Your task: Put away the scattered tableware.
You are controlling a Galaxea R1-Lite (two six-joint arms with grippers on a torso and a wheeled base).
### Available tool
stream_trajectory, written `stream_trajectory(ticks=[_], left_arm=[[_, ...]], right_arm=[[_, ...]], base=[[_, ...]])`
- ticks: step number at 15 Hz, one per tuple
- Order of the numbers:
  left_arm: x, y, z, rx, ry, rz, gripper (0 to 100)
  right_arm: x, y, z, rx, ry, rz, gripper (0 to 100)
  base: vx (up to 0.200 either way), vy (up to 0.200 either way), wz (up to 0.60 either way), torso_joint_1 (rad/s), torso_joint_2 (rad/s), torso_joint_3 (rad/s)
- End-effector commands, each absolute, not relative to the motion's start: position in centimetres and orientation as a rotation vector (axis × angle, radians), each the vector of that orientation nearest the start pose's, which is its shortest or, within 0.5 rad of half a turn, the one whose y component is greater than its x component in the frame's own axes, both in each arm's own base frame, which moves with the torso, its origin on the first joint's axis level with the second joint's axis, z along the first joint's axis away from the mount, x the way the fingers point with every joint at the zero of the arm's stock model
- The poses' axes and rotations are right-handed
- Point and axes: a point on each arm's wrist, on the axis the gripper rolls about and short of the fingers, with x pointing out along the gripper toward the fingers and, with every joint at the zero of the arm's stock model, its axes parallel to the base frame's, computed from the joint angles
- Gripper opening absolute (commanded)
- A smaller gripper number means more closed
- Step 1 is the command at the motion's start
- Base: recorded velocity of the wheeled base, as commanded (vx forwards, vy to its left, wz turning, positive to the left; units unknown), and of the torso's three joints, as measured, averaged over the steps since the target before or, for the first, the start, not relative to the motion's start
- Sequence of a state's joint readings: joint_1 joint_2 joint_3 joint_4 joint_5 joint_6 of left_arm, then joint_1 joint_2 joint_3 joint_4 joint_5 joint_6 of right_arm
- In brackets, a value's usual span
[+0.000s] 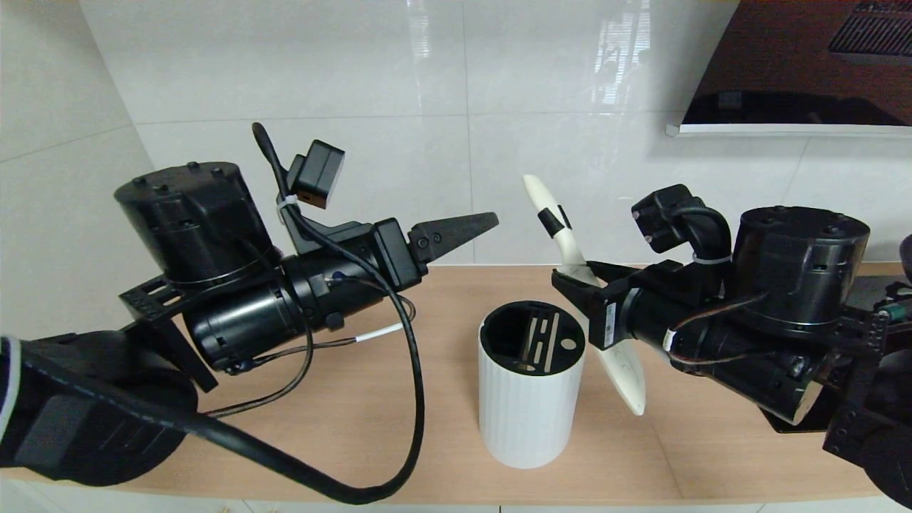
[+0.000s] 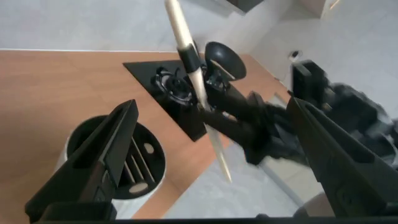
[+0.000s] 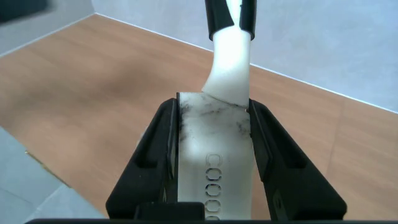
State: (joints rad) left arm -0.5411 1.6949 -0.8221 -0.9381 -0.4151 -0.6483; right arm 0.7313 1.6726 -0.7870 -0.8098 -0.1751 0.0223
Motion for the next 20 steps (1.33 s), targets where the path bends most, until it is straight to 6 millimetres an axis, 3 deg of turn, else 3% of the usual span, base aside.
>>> stream_trajectory(ticks=[1,10,20], left_arm=[[26.6,-17.8,20.5,-0.597,0.288,-0.946,100],[27.5,-19.0,20.3,-0.584,0.254,-0.969,100],[27.6,-20.1,19.6,-0.563,0.245,-0.97,100]], right_arm=[[22.3,20.6,20.4,0.014,0.081,0.578,0],[20.0,23.5,19.6,0.028,0.129,0.691,0],[19.0,24.1,19.9,0.063,0.136,0.727,0]], base=[[0.0,0.0,0.0,0.0,0.0,0.0],[0.0,0.0,0.0,0.0,0.0,0.0],[0.0,0.0,0.0,0.0,0.0,0.0]])
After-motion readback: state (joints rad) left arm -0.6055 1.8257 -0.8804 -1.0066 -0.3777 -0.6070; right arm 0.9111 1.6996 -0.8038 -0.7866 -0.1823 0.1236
